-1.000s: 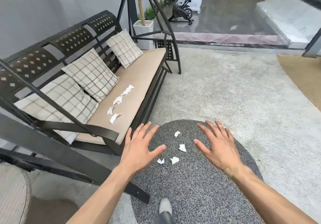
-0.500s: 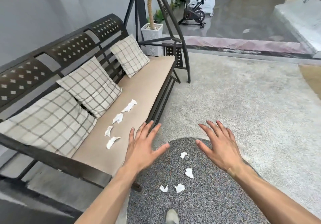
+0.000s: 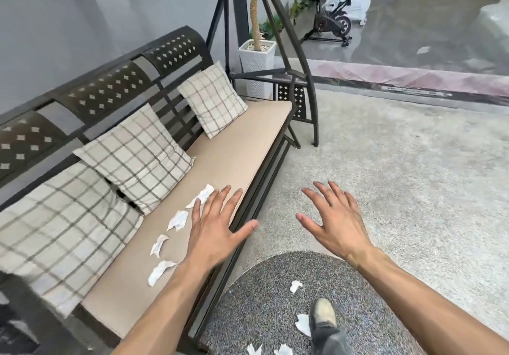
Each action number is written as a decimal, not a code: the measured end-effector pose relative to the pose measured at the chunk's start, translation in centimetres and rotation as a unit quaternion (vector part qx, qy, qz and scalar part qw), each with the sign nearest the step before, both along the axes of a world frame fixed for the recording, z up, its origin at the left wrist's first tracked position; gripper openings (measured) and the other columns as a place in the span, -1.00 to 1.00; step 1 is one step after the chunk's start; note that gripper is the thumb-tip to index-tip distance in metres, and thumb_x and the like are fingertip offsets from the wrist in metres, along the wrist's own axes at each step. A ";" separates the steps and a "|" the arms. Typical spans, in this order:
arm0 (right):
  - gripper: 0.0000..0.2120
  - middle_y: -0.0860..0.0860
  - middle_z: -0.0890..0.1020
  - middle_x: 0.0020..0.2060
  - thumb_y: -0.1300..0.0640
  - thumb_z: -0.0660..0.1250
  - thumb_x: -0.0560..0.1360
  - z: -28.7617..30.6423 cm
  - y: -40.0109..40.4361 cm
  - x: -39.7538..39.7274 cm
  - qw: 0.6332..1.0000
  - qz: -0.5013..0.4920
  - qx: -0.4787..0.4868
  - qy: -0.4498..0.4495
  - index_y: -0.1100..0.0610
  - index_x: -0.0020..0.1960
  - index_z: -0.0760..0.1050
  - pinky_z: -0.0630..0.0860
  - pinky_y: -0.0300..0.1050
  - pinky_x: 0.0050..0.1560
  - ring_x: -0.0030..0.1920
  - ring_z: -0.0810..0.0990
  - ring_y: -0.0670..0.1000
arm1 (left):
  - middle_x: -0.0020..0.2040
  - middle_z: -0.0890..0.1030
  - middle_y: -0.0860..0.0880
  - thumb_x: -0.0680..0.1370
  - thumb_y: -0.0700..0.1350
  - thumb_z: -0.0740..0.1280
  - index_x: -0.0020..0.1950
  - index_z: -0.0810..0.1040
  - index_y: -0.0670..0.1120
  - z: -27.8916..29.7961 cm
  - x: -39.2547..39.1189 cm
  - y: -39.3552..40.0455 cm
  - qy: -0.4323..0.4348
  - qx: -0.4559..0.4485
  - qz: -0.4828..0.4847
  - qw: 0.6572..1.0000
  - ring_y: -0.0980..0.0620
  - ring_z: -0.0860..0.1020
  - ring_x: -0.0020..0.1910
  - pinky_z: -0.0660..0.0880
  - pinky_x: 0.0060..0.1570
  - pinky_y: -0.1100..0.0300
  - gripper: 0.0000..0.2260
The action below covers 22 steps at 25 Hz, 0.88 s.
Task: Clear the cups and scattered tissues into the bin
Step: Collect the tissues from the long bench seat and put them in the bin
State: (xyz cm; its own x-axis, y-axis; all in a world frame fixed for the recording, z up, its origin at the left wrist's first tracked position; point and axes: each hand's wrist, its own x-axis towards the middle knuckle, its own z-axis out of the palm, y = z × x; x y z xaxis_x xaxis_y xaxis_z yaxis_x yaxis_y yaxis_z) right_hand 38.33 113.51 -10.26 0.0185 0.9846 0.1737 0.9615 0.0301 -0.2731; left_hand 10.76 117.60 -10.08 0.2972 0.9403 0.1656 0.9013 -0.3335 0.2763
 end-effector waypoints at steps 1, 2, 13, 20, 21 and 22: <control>-0.36 -0.06 0.17 0.52 -0.45 -0.09 0.47 0.0 2.0 0.9 1.000 0.012 0.002 0.000 -0.22 0.48 0.09 -0.02 0.20 0.48 0.53 -0.06 0.00 | 0.57 0.11 0.09 0.42 0.55 -0.11 0.53 0.06 0.24 -0.1 0.9 1.4 -0.001 0.001 0.011 1.000 0.06 0.02 0.55 -0.15 0.49 -0.16 -0.26; -0.37 -0.06 0.17 0.51 -0.44 -0.09 0.48 0.1 3.8 1.9 1.000 0.027 0.005 -0.001 -0.22 0.48 0.09 -0.01 0.20 0.48 0.53 -0.06 0.00 | 0.57 0.11 0.10 0.43 0.54 -0.11 0.53 0.06 0.24 -0.1 1.9 2.7 -0.001 0.003 0.021 1.000 0.06 0.01 0.55 -0.15 0.49 -0.16 -0.27; -0.39 -0.04 0.18 0.51 -0.40 -0.04 0.50 2.0 21.8 7.3 0.979 0.204 0.008 -0.007 -0.17 0.46 0.15 -0.02 0.19 0.48 0.53 -0.04 0.03 | 0.56 0.14 0.09 0.46 0.50 -0.05 0.53 0.10 0.22 1.3 8.3 11.8 -0.017 0.023 0.184 0.982 0.05 0.07 0.54 -0.13 0.50 -0.13 -0.31; -0.41 -0.02 0.19 0.51 -0.38 -0.04 0.51 1.0 27.2 -0.2 0.942 0.335 -0.005 0.000 -0.16 0.46 0.14 0.03 0.23 0.47 0.53 -0.02 0.04 | 0.53 0.23 0.09 0.46 0.49 -0.03 0.50 0.17 0.21 0.5 3.3 10.7 -0.005 0.018 0.312 0.950 0.03 0.16 0.51 -0.03 0.49 -0.16 -0.32; -0.41 -0.02 0.19 0.51 -0.38 -0.04 0.51 0.8 27.7 -1.6 0.935 0.354 -0.006 0.001 -0.16 0.47 0.13 0.03 0.23 0.47 0.53 -0.01 0.05 | 0.52 0.23 0.09 0.46 0.49 -0.03 0.50 0.18 0.21 0.3 2.3 10.4 -0.006 0.017 0.332 0.943 0.03 0.17 0.51 -0.02 0.49 -0.16 -0.32; -0.41 -0.02 0.19 0.51 -0.38 -0.04 0.51 0.5 28.1 -3.1 0.929 0.371 -0.006 0.002 -0.16 0.47 0.13 0.03 0.22 0.47 0.53 -0.01 0.05 | 0.52 0.24 0.09 0.45 0.49 -0.02 0.50 0.19 0.21 0.0 1.3 10.1 -0.007 0.015 0.350 0.937 0.03 0.17 0.51 -0.02 0.48 -0.16 -0.32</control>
